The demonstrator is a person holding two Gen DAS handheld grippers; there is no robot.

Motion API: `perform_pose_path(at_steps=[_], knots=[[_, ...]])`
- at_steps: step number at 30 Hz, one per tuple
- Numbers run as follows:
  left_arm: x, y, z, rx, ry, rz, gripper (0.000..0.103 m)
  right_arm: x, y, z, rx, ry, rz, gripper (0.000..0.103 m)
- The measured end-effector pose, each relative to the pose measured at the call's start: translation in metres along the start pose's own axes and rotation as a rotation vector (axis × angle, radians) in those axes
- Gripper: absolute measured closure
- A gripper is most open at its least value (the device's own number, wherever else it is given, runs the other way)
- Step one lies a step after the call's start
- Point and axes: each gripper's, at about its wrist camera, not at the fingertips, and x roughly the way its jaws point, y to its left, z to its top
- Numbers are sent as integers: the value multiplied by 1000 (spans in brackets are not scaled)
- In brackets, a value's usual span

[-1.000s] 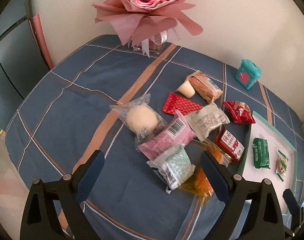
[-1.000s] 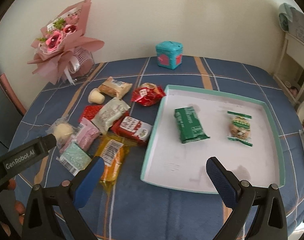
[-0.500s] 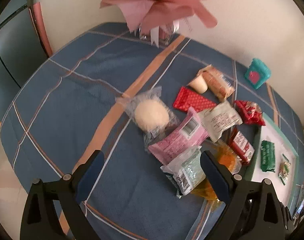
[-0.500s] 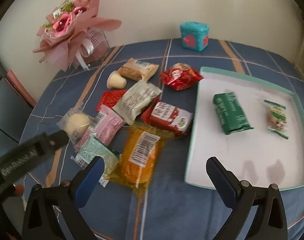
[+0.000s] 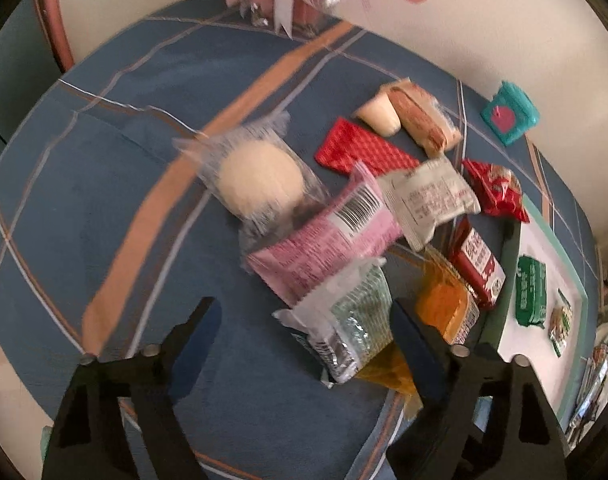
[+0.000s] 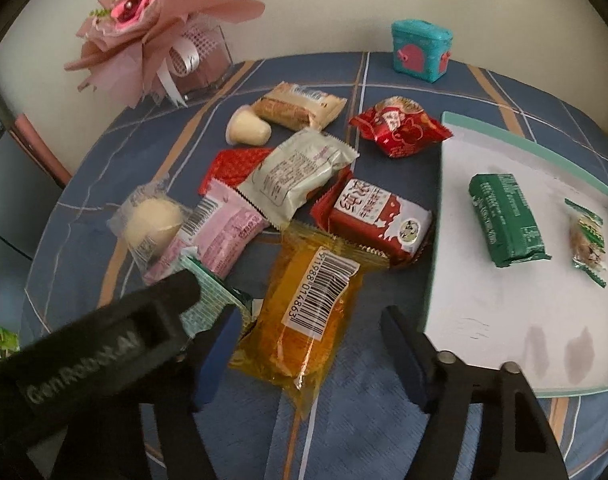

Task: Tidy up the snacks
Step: 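Grasp the orange barcode packet with the right tool while the left grasps the white-green packet, then carry the orange packet in the right tool while the left carries the white-green packet to the tray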

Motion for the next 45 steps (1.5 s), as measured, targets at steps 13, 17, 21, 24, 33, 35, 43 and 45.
perform_pose_path(at_steps=[13,17,21,24,33,35,43,45], knots=[[26,-7,-3,-35,73,-76,37,29,0,-2,-1,60,20,43],[26,-8,-3,-42,78,-103,47,31,0,-2,4,59,29,47],[25,-13,-2,-34,77,-107,53,30,-4,0,14,60,43,56],[26,-21,-2,-29,80,-108,57,26,-7,0,21,62,52,59],[17,-28,2,-27,70,-135,70,9,-10,-2,24,57,46,61],[12,-29,2,-24,61,-132,72,4,-10,-2,17,50,43,61],[-8,-31,3,-35,21,-151,75,-16,-10,3,18,20,62,61],[-16,-28,3,-35,9,-157,76,-23,-11,3,18,7,67,61]])
